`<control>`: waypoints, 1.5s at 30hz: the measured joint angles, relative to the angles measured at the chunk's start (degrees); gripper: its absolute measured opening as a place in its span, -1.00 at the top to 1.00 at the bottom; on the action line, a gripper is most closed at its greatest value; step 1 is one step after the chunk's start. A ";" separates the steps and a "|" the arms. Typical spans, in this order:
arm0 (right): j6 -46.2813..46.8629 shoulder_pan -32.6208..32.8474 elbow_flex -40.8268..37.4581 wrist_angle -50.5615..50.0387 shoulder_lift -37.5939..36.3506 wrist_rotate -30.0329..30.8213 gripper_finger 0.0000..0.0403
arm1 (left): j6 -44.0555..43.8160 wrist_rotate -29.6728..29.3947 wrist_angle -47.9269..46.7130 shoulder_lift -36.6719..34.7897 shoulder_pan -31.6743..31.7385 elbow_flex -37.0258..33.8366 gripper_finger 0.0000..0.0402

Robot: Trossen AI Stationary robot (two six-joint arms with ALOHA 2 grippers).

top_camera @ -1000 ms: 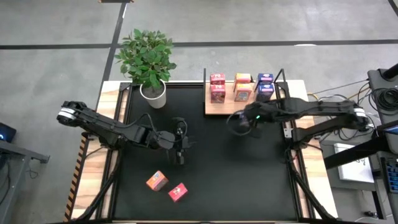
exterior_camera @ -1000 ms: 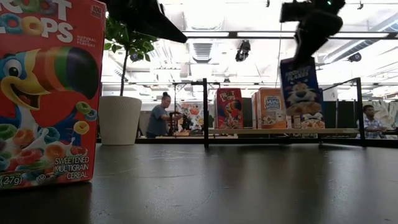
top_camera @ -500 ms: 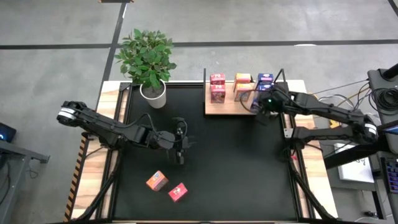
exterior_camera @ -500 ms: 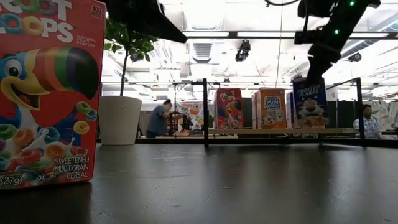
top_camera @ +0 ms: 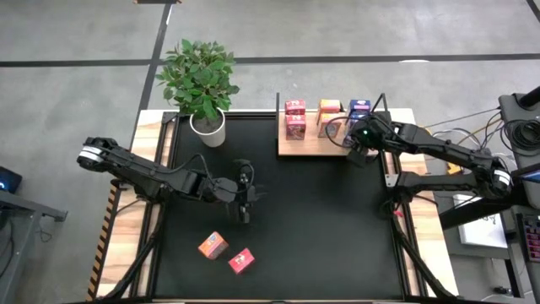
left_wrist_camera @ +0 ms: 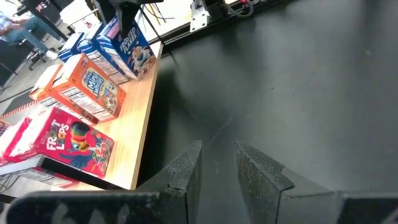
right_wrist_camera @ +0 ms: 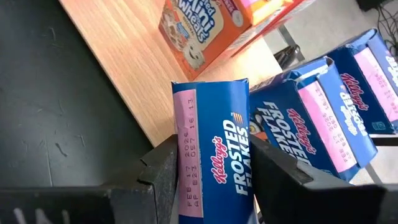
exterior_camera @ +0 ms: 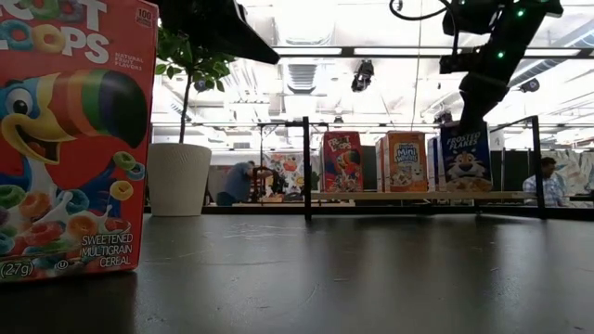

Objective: Stack cereal on shelf
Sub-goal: Put the blue cereal box on the shelf aligned with the other blue cereal box

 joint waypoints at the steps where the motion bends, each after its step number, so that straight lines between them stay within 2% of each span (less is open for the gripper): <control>1: -0.07 0.00 0.00 0.00 0.00 0.00 0.19 | 0.02 0.00 0.07 0.00 0.00 0.00 0.60; 7: 2.22 -0.17 0.00 -0.04 -0.08 -0.02 0.17 | 0.00 0.00 0.17 0.00 0.00 0.00 0.60; 19: 1.80 -2.05 0.55 -0.05 -0.28 0.47 -0.12 | 0.00 0.00 0.48 0.02 0.00 0.00 0.60; 26: 1.29 -2.04 2.54 -0.83 -0.39 0.46 -0.18 | 0.00 0.00 0.92 0.02 0.00 0.00 0.60; 33: 3.23 -1.97 8.19 -3.94 -0.48 -0.39 -0.15 | 1.33 0.00 1.00 -0.04 0.00 0.00 0.60; 37: 6.66 -1.40 11.66 -4.87 -0.50 -7.51 -0.10 | 3.73 -0.01 1.07 -0.68 0.00 0.69 0.60; 41: 9.99 0.83 12.77 -4.89 -0.50 -13.53 0.03 | 6.06 -0.02 1.27 -1.58 0.00 1.14 0.60; 45: 13.77 4.16 10.49 -5.97 -0.50 -13.66 0.24 | 7.45 -0.04 1.18 -1.88 0.17 1.03 0.60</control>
